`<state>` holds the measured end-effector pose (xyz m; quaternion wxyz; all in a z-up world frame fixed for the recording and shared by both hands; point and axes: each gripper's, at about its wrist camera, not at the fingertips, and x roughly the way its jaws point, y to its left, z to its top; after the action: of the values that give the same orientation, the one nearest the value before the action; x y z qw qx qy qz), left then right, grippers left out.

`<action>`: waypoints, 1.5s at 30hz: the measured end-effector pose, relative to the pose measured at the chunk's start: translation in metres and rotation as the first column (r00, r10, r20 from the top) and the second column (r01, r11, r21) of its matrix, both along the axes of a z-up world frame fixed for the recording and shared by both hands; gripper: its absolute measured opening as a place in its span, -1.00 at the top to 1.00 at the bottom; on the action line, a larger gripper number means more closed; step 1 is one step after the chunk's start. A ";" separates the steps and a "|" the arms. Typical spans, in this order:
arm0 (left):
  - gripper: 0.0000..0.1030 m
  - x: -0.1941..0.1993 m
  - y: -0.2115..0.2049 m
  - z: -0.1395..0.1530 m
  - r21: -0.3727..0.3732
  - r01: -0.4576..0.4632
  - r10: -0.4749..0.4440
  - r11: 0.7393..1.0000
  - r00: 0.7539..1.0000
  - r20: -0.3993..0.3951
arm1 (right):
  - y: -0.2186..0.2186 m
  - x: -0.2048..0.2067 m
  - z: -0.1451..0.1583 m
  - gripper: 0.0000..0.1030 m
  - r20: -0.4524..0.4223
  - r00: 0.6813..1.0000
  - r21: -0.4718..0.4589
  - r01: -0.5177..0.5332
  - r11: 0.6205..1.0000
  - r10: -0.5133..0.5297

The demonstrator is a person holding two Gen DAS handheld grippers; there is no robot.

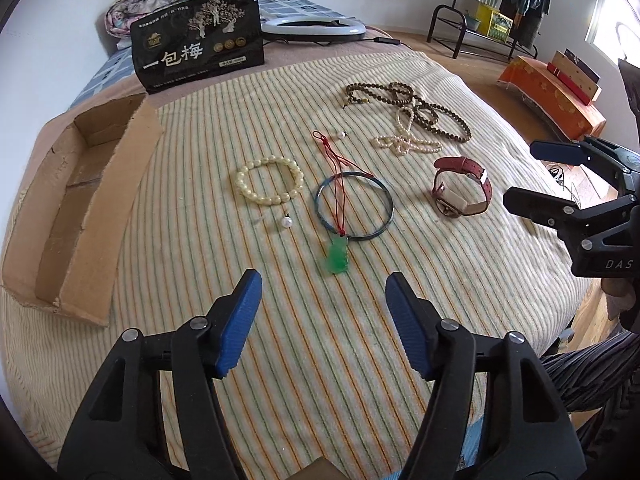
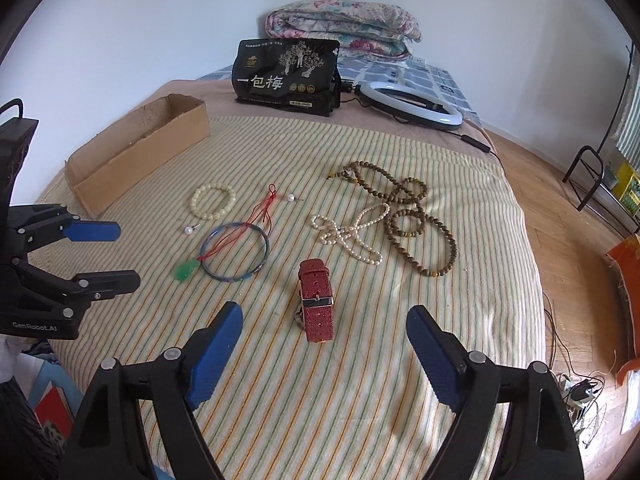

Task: Organize jewelry
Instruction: 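Grasp the green jade pendant with the left tool while the right tool grasps the red watch, then carry the pendant with the left tool while the right tool carries the watch to the box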

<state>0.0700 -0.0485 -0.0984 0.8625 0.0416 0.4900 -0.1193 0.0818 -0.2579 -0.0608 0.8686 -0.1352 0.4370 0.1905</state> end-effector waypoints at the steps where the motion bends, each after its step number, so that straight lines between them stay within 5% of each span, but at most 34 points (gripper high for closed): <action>1: -0.23 0.004 -0.003 -0.004 -0.004 0.005 -0.005 1.000 1.000 -0.012 | -0.001 0.002 -0.001 -0.64 -0.010 1.000 0.003 -0.001 1.000 0.001; 10: 0.19 0.033 -0.008 -0.035 -0.024 -0.010 0.007 1.000 0.994 -0.113 | -0.001 0.008 -0.010 -0.47 -0.065 0.998 0.007 -0.017 1.000 0.018; 27: 0.68 0.049 -0.009 -0.048 -0.035 -0.026 0.020 0.999 0.987 -0.159 | 0.008 0.027 -0.026 -0.01 -0.147 0.989 0.017 -0.024 1.000 0.026; 37: 0.69 0.050 -0.007 -0.036 -0.056 -0.044 0.037 0.997 0.991 -0.127 | 0.006 0.031 -0.031 0.63 -0.198 0.980 0.072 -0.008 0.997 0.022; 45: 0.69 0.049 -0.004 -0.014 -0.068 -0.054 0.049 0.996 0.996 -0.073 | 0.004 0.036 -0.024 0.66 -0.173 0.985 0.068 0.027 0.997 -0.015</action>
<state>0.1185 -0.0522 -0.1121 0.8483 -0.0056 0.5167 -0.1156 0.1182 -0.2538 -0.0851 0.8337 -0.0833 0.5050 0.2074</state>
